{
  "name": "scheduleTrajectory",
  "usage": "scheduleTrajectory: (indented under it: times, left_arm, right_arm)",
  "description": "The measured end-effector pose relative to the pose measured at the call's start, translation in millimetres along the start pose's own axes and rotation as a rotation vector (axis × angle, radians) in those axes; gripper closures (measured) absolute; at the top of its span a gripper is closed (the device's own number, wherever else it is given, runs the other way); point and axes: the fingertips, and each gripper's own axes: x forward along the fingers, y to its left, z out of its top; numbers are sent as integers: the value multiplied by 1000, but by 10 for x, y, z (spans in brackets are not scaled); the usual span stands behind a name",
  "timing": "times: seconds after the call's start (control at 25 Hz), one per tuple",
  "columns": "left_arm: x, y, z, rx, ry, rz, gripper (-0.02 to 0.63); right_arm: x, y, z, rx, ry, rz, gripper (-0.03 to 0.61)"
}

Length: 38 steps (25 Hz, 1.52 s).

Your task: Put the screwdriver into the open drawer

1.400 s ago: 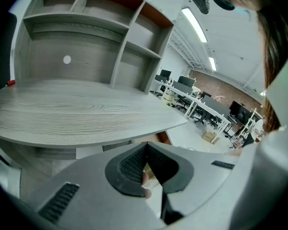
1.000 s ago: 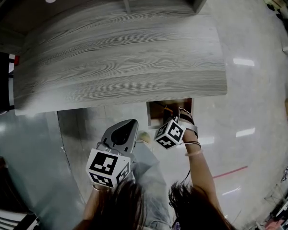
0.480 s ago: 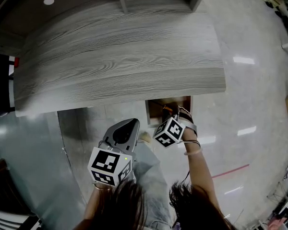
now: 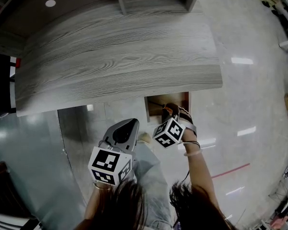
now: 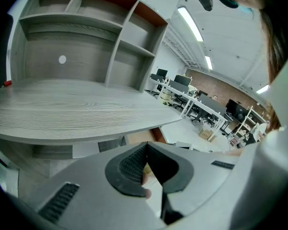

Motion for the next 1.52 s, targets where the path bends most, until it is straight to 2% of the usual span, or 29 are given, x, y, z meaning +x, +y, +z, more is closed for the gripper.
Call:
scheduleTrajectory:
  times: [0.4, 0.84, 1.24, 1.52]
  left_arm:
    - [-236, -92, -101, 8, 4, 9, 597]
    - [-336, 19, -133, 13, 10, 25, 597]
    - [-519, -2, -138, 29, -1, 8, 597]
    - [-709, -80, -139, 59, -4, -7, 597]
  right_arm:
    - [21, -15, -37, 34, 9, -14, 479]
    - [117, -53, -6, 89, 20, -20, 477]
    - [-253, 3, 26, 118, 11, -48, 477]
    - [-457, 121, -14, 177, 2, -75, 477]
